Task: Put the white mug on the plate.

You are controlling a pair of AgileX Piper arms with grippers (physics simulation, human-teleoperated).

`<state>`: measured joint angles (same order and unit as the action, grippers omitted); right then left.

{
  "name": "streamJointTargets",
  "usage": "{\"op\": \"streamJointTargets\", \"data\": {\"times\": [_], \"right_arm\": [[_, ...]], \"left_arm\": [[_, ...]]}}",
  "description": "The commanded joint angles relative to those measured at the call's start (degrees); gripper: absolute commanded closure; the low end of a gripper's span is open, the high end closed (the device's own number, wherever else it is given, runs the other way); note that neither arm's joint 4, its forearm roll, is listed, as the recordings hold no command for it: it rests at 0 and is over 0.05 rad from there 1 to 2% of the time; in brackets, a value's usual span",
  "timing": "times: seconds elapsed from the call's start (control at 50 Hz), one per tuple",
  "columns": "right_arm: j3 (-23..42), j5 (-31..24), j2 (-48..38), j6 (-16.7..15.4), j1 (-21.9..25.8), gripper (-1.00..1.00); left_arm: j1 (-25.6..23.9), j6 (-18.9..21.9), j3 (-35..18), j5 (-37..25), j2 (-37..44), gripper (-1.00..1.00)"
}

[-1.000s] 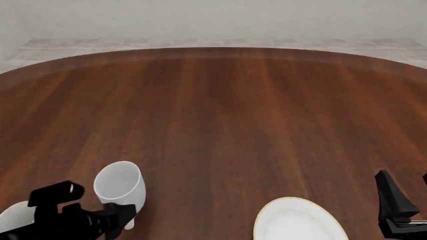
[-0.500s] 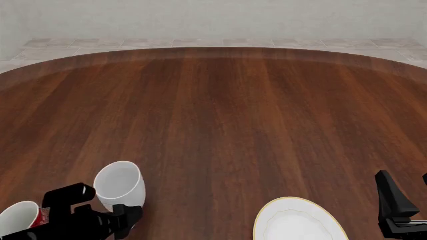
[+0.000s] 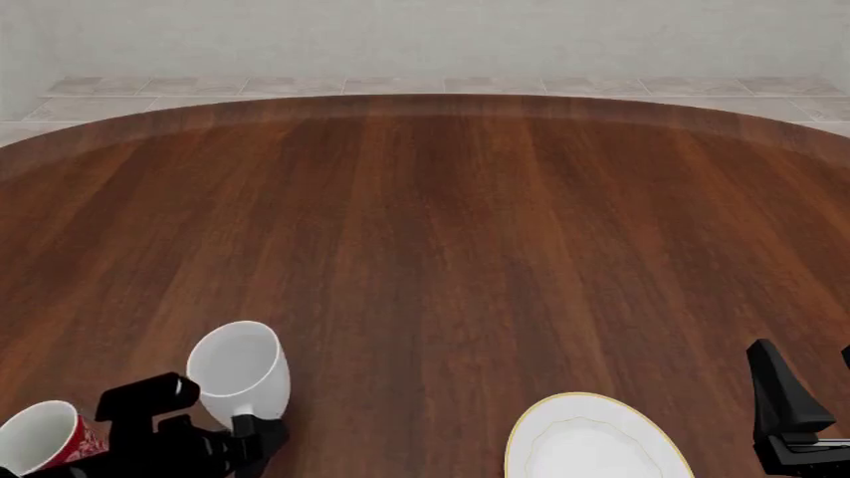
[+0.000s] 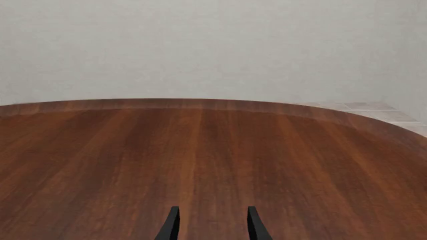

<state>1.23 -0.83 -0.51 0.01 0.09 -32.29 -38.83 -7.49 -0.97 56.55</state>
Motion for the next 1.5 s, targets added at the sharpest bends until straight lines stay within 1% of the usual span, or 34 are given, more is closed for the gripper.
{"op": "streamJointTargets", "data": {"times": [0.02,0.04,0.24,0.26,0.5,0.6,0.68,0.78,1.06,1.24,1.32,1.5], "right_arm": [[0.0,0.0,-0.01,0.0,0.0,-1.0],[0.0,0.0,-0.01,0.0,0.0,-1.0],[0.0,0.0,-0.01,-0.01,0.0,-1.0],[0.0,0.0,-0.01,-0.01,0.01,-1.0],[0.0,0.0,0.01,-0.01,0.01,-1.0],[0.0,0.0,0.0,0.0,0.0,-1.0],[0.0,0.0,0.01,0.01,-0.01,-1.0],[0.0,0.0,0.0,-0.01,0.0,-1.0],[0.0,0.0,0.0,-0.01,0.01,-1.0],[0.0,0.0,0.0,-0.01,0.0,-1.0],[0.0,0.0,-0.01,-0.01,0.01,-1.0],[0.0,0.0,0.01,0.0,0.0,-1.0]], "left_arm": [[-0.45,-0.38,0.27,0.48,0.51,-1.0],[-0.36,-0.27,0.24,0.26,0.25,1.0],[-0.11,0.37,0.38,-1.11,-1.53,1.0],[-0.3,0.36,-0.01,-2.37,-2.51,1.0],[-0.34,1.86,-1.83,-7.66,-6.7,1.0],[-0.46,2.46,-3.42,-11.6,-9.66,1.0],[-0.42,2.8,-3.94,-13.04,-10.86,1.0],[-0.59,3.42,-5.23,-16.56,-13.67,1.0],[-1.86,4.07,-8.32,-23.71,-18.95,1.0],[-3.36,3.7,-8.78,-24.85,-19.87,1.0],[-4.06,3.55,-9.94,-26.02,-20.38,1.0],[-6.19,3.04,-10.64,-25.74,-19.74,1.0]]}}
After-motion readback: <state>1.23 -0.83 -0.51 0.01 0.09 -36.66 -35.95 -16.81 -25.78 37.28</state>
